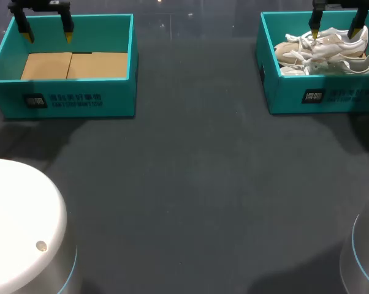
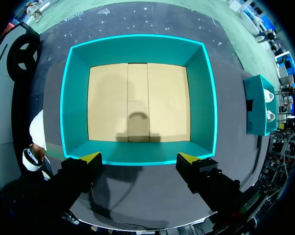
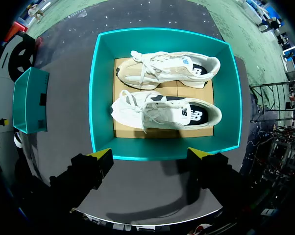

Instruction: Take the shoe out of the shoebox, open the shoe tongue, remove and reinsert the insole, then place the shoe into the shoebox

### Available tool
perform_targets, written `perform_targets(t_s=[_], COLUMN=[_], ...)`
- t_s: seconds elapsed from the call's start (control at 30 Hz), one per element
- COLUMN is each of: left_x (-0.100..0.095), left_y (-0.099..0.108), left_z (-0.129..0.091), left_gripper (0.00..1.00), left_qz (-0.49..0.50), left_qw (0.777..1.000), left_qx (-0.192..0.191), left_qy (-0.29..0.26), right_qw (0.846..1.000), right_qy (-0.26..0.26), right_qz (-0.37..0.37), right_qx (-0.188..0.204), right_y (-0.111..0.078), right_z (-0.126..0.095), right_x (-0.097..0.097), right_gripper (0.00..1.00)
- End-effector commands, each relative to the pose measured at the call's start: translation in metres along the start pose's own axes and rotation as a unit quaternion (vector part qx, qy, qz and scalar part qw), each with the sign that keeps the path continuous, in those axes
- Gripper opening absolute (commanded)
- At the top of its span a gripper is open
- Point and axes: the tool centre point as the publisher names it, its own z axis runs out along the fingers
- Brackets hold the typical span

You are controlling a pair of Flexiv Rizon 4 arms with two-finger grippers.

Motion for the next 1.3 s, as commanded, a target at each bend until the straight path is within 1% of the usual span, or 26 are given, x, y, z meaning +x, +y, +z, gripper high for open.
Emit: perform_targets(t_s=[0.03,0.8,0.93,1.07,1.3], left_x=[0.0,0.0,0.0,0.0,0.0], left_y=[0.0,0.0,0.0,0.0,0.0], left_z=[0.0,0.0,0.0,0.0,0.0], left_gripper=[1.0,1.0,1.0,1.0,1.0], left_qz=[0.0,0.0,0.0,0.0,0.0], left_qw=[1.0,1.0,1.0,1.0,1.0], left_qx=[0.0,0.0,0.0,0.0,0.0], left_qy=[0.0,0.0,0.0,0.0,0.0], right_qw=[1.0,1.0,1.0,1.0,1.0], right_qy=[0.0,0.0,0.003,-0.003,-0.007], right_qz=[0.0,0.0,0.003,0.007,0.015], right_qx=[0.0,0.0,-0.001,-0.009,-0.024], right_y=[0.0,0.0,0.01,0.017,0.026], right_z=[0.0,0.0,0.001,-0.001,-0.001], right_x=[0.0,0.0,-0.015,-0.034,-0.068], right_gripper=[1.0,1.0,1.0,1.0,1.0])
